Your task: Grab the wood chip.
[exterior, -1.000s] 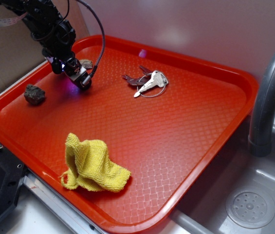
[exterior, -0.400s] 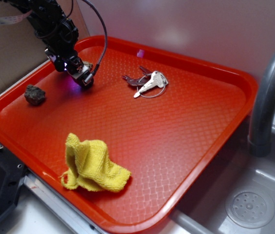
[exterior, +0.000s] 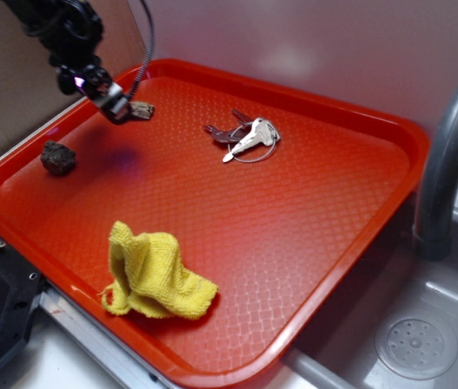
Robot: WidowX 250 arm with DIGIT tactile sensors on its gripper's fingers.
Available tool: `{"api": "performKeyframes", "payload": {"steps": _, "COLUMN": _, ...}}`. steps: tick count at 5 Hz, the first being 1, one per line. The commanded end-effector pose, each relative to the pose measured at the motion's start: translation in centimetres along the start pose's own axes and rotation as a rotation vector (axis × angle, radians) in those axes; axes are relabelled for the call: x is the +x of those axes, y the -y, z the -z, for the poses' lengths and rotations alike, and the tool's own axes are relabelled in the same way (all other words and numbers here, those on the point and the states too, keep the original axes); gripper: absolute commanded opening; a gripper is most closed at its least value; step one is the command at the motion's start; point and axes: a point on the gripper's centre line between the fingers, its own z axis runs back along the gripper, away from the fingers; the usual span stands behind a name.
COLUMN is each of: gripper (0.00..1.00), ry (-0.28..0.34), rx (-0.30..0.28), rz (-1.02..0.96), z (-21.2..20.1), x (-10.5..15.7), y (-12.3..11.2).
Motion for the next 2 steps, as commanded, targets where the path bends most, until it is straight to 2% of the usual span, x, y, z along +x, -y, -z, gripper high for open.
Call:
{"api": "performKeyframes", "payload": {"steps": 1, "gripper": 1.00, "ry": 0.009, "rx": 0.030, "rz": 0.091, "z": -1.0, "x": 2.2, "y": -2.2}}
{"api": "performKeyframes", "payload": {"steps": 2, "gripper": 1.00, "ry": -0.020, "rx": -0.009, "rz": 0.228, "z": -0.2, "x": 3.0, "y": -1.1}}
